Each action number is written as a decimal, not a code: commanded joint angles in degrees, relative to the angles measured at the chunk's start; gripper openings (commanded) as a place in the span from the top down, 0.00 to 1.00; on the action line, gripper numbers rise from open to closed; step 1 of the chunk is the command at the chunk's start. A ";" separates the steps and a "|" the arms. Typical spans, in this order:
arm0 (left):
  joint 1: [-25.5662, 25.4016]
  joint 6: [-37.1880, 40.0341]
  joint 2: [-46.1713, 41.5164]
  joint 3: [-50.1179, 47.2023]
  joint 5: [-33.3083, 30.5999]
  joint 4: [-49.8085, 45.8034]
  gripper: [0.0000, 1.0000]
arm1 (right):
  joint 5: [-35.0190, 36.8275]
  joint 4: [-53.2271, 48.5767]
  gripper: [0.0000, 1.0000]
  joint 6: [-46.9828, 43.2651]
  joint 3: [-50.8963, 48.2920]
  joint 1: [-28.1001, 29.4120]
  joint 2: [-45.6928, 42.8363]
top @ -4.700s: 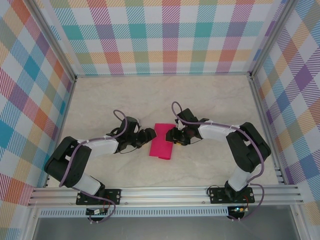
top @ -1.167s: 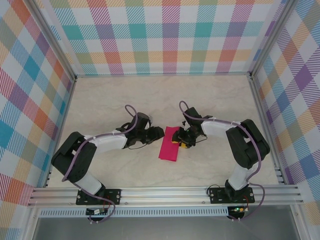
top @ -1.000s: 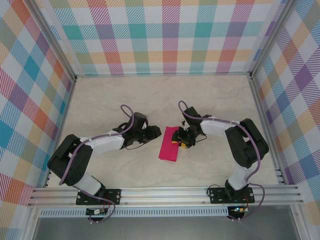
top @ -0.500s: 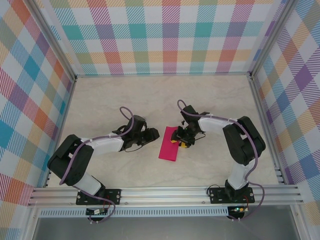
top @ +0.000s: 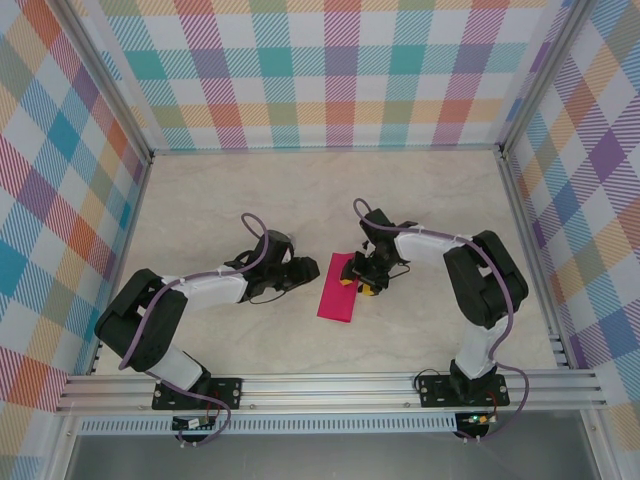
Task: Fold a paper plane with a square sheet of paper (pick it up from the middle)
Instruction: First fold in half a square sheet of paper at the center of the table, then hold the square sheet of paper at the center of the table.
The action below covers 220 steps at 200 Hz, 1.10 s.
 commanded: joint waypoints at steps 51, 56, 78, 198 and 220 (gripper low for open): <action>0.66 1.40 2.00 2.28 3.63 1.76 0.60 | 9.06 -2.66 0.46 -1.93 -3.45 0.76 7.86; 0.65 1.40 2.30 2.46 4.17 1.93 0.61 | 9.12 -2.71 0.46 -1.95 -3.45 0.80 7.93; 0.32 1.23 3.82 3.18 6.34 2.96 0.65 | 9.23 -2.79 0.46 -2.07 -3.36 0.75 8.23; -1.52 1.38 9.11 6.49 10.72 3.65 0.77 | 10.56 -3.15 0.49 -3.03 -3.49 0.75 9.29; -1.70 1.40 9.51 6.81 11.03 3.57 0.78 | 10.65 -3.29 0.49 -3.08 -3.36 0.79 9.46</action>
